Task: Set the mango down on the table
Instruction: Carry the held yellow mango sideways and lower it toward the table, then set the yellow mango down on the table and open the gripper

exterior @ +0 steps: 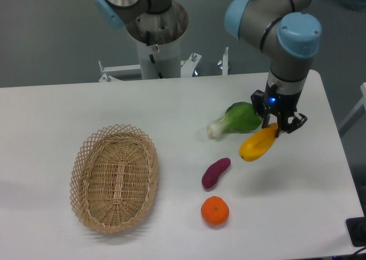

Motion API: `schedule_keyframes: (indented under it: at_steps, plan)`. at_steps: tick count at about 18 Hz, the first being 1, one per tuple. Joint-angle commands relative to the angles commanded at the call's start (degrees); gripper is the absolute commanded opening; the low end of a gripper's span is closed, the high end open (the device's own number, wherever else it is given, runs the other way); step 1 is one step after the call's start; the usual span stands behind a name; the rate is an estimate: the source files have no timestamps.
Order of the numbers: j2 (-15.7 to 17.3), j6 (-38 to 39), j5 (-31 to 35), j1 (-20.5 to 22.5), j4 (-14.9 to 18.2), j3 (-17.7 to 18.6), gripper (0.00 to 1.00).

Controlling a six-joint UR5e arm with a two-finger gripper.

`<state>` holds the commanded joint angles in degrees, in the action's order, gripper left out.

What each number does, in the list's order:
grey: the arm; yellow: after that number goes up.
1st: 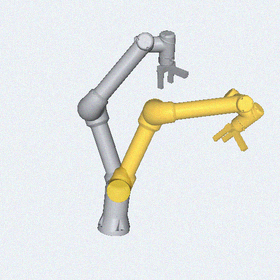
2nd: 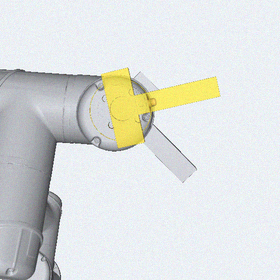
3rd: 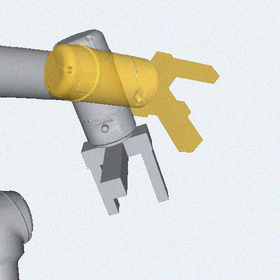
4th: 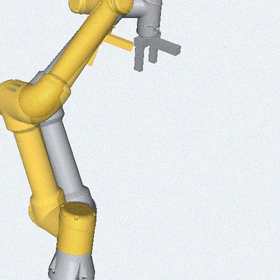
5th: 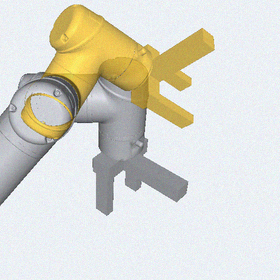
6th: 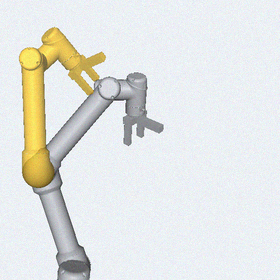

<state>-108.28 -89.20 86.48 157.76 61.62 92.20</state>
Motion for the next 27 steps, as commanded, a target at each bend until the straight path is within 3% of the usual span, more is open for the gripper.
schedule_keyframes:
  at_steps: [6,12,16,27]
  plan:
    - [-4.31,-3.08,0.09,1.23,-7.73,0.61,0.37]
    - [-6.94,-4.67,0.26,1.32,-11.42,1.66,0.37]
    - [-8.96,-3.96,0.09,0.97,-18.45,4.39,0.37]
    - [-9.85,-3.26,0.00,0.71,-19.34,6.50,0.38]
